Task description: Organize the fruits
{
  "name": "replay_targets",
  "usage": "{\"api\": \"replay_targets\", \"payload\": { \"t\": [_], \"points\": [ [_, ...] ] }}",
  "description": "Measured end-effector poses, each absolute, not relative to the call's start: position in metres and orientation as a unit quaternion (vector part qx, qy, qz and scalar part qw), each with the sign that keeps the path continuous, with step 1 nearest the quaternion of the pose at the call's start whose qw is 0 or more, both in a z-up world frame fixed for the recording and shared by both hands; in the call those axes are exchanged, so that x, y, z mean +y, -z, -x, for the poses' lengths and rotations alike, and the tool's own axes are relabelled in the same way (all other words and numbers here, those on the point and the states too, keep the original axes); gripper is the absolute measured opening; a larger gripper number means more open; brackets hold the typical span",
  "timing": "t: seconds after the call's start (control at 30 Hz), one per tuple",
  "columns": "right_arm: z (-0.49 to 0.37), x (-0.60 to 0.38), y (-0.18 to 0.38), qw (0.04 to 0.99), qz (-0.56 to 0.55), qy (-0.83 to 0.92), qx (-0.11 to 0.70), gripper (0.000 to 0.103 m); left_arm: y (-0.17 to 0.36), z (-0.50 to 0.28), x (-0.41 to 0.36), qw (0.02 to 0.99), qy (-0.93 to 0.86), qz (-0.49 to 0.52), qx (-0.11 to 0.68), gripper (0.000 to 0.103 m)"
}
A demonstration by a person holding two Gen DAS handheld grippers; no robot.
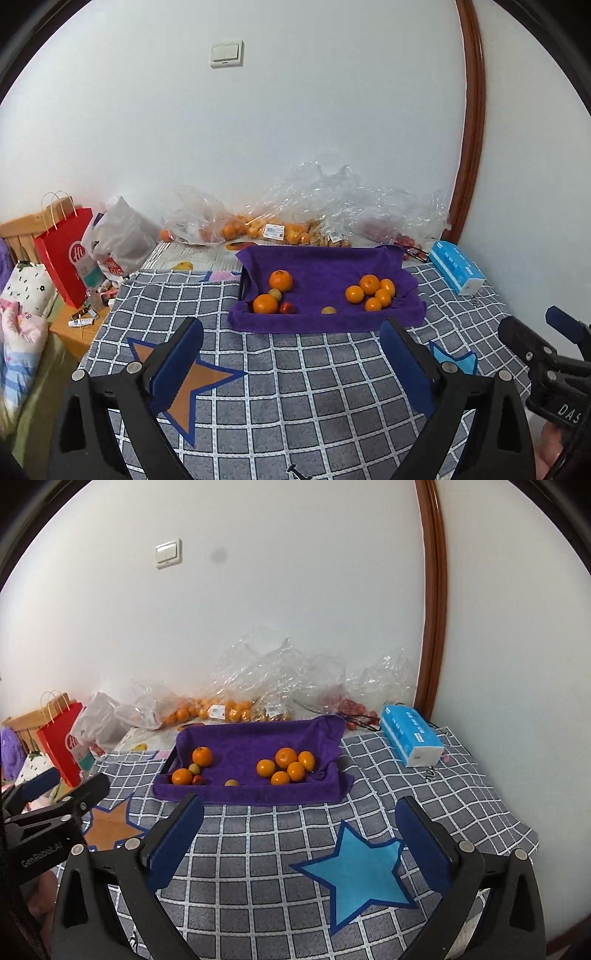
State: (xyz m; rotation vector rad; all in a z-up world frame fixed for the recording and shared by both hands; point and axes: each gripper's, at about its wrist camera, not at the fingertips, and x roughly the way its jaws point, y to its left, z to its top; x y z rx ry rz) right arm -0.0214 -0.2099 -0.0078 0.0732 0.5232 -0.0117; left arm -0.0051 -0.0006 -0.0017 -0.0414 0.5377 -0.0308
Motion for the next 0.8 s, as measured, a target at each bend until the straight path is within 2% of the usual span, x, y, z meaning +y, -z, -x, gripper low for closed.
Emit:
{"api": "replay_targets", "payload": {
  "t": [0.8],
  "points": [
    [0.0282, -0.2092, 0.0060, 0.966, -0.037, 0.016, 0.255, 0.102, -0.0015, 0.0106, -0.0019, 0.966, -0.008, 0.013, 0.259, 0.097]
  ]
}}
